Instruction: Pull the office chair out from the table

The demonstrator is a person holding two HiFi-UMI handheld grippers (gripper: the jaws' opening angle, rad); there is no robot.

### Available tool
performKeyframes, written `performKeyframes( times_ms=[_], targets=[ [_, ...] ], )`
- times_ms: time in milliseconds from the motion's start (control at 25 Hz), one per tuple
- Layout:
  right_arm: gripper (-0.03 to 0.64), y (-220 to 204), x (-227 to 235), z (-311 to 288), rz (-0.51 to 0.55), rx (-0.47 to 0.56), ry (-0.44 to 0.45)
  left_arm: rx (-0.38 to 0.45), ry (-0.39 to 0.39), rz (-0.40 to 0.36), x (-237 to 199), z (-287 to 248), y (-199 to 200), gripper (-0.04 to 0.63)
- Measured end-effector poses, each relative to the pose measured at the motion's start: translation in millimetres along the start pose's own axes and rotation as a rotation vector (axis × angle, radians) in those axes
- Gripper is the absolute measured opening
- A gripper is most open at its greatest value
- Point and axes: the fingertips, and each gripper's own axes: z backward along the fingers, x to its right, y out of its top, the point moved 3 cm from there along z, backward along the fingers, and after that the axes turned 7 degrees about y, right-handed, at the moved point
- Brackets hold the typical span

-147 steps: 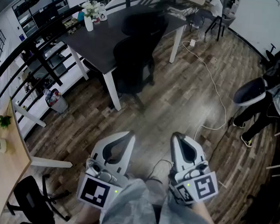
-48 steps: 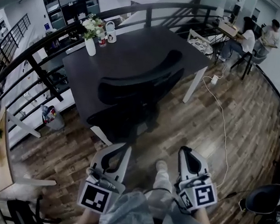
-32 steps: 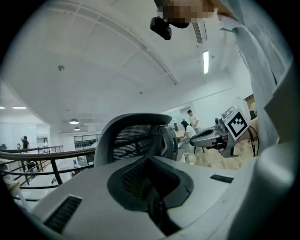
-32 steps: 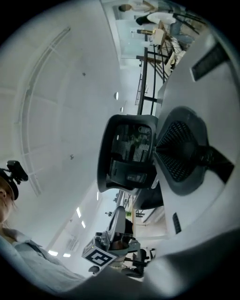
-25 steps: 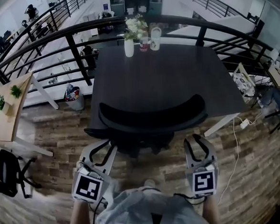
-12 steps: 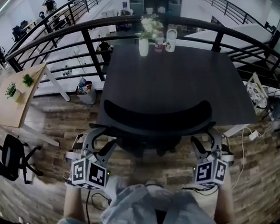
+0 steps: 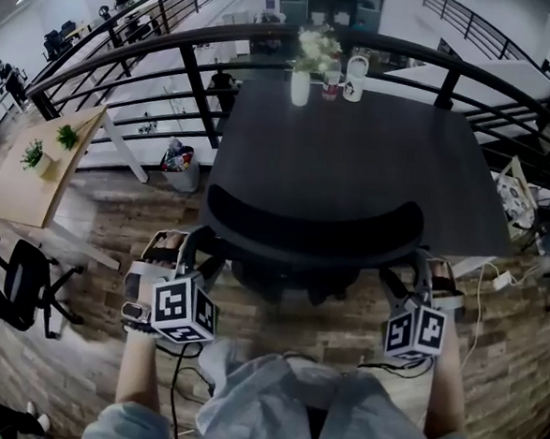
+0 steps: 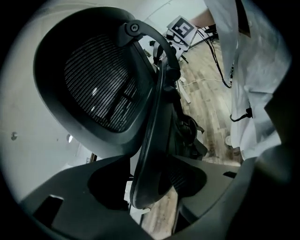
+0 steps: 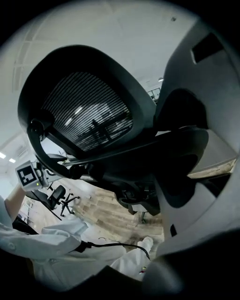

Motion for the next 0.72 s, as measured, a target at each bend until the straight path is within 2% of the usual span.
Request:
performKeyframes(
  times_ms=[400,600,720],
  targets=[
    [0.224,0.1,5.8,-8.6,0.053,0.03,-0.014,-0.042,0.006,-0.021,-0.2,-7.3,-2.3,0.198],
    [0.213,0.5,3.0,-7.5,0.082,0.019,-0.009,-0.052,-0.031,-0.065,2.3,-4.9,-2.2,0.187],
    [0.212,-0.4,3.5,-6.7,0.081,0.012,-0.001,-0.046,-0.039,-0.054,3.1,-4.7,-1.0,0.184]
  ],
)
